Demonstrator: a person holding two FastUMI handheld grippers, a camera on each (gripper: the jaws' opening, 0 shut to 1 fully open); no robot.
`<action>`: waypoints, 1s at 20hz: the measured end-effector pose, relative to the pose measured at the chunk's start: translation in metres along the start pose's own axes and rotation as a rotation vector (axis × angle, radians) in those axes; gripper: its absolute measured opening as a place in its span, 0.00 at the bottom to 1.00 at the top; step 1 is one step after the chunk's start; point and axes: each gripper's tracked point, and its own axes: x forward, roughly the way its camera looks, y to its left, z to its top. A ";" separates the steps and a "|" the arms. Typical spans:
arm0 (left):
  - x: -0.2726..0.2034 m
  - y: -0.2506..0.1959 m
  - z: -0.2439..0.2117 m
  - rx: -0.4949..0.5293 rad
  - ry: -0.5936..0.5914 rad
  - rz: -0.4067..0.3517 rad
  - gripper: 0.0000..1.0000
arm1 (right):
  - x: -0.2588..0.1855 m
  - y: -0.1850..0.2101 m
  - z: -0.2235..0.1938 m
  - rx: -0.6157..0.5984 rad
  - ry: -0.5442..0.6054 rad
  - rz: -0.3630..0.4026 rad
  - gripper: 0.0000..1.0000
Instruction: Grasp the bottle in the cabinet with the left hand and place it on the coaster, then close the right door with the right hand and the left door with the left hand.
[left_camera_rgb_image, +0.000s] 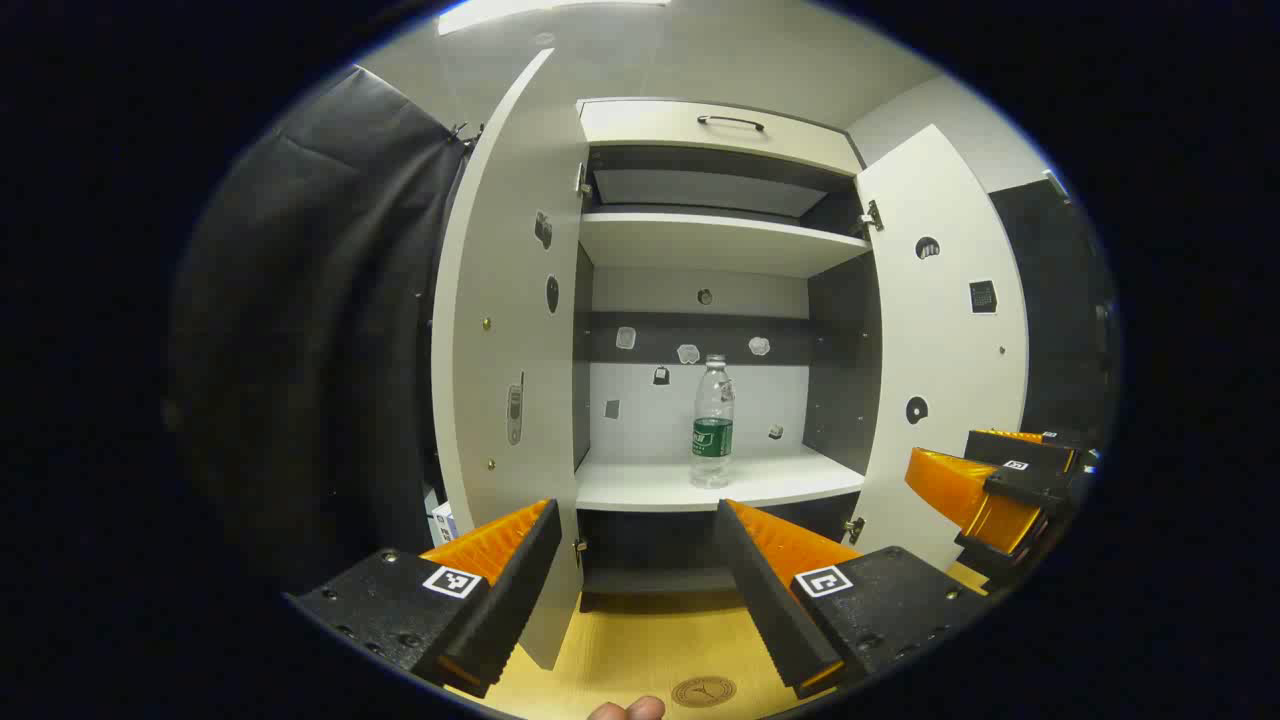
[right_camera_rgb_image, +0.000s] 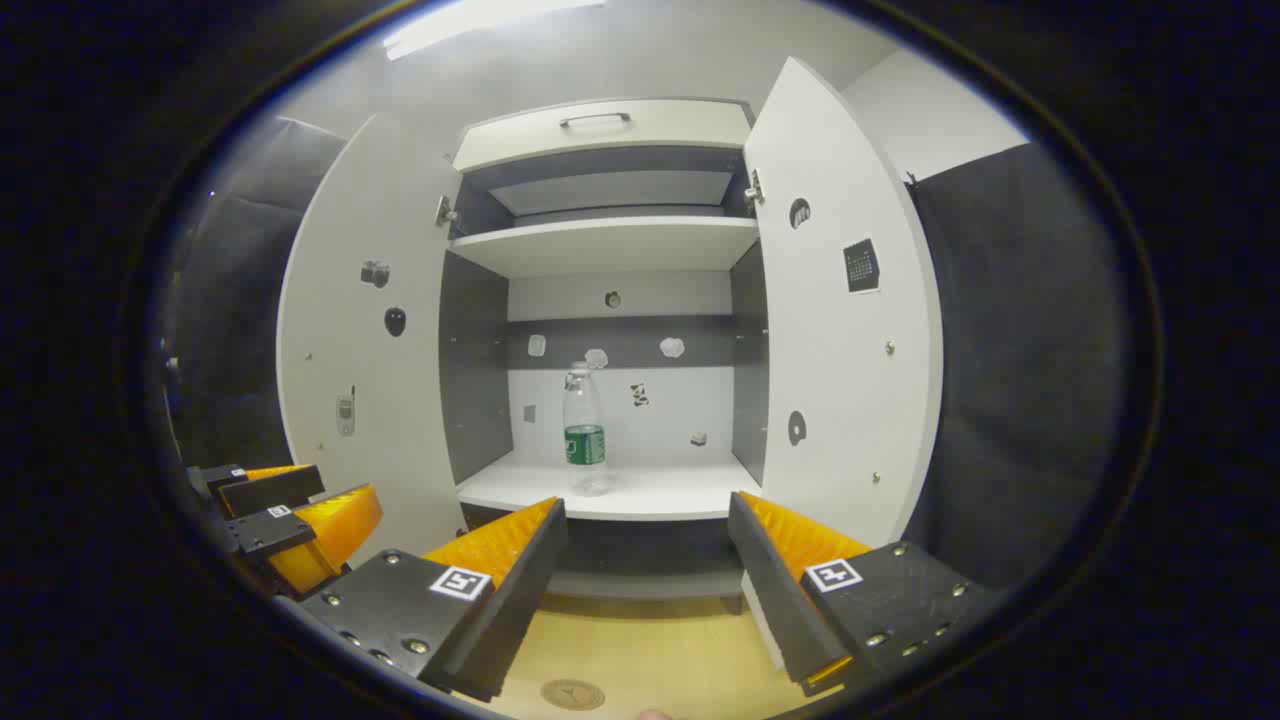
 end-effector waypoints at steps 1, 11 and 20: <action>-0.001 -0.001 0.000 0.003 0.001 0.002 0.98 | 0.001 -0.001 -0.001 0.007 0.004 0.000 0.99; 0.002 0.004 -0.001 0.006 0.001 0.025 0.98 | 0.003 -0.007 -0.005 -0.014 0.008 -0.008 0.99; 0.020 -0.007 -0.002 0.016 0.002 0.003 0.98 | 0.009 -0.010 -0.009 -0.005 0.022 -0.004 0.99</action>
